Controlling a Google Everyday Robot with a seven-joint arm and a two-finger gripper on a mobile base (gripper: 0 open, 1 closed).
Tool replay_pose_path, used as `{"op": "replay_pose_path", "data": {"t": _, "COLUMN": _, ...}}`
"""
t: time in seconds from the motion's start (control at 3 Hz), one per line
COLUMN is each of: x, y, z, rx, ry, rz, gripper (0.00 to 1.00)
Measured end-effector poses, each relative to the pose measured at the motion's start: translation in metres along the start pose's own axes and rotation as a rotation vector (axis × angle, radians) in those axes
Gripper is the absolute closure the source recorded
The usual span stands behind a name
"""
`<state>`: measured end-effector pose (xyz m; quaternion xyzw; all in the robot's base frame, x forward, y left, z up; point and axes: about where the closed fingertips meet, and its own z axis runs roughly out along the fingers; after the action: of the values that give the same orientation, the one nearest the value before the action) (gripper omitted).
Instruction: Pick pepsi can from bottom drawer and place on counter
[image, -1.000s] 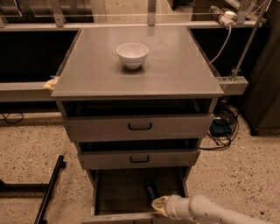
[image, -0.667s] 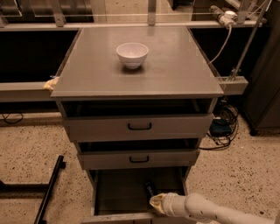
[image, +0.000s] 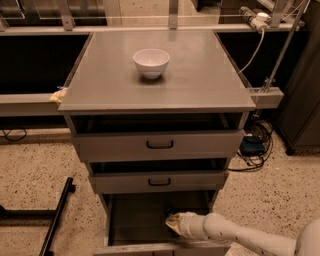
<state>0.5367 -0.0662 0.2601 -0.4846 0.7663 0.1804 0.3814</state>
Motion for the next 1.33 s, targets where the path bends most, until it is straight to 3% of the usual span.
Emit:
{"op": "replay_pose_path", "data": {"t": 0.67, "x": 0.003, "y": -0.020, "z": 0.016, "rx": 0.029, "ry": -0.004, "rz": 0.000, "gripper": 0.16}}
{"op": "replay_pose_path", "data": {"t": 1.33, "x": 0.020, "y": -0.034, "z": 0.029, "rx": 0.057, "ry": -0.009, "rz": 0.016, "gripper": 0.14}}
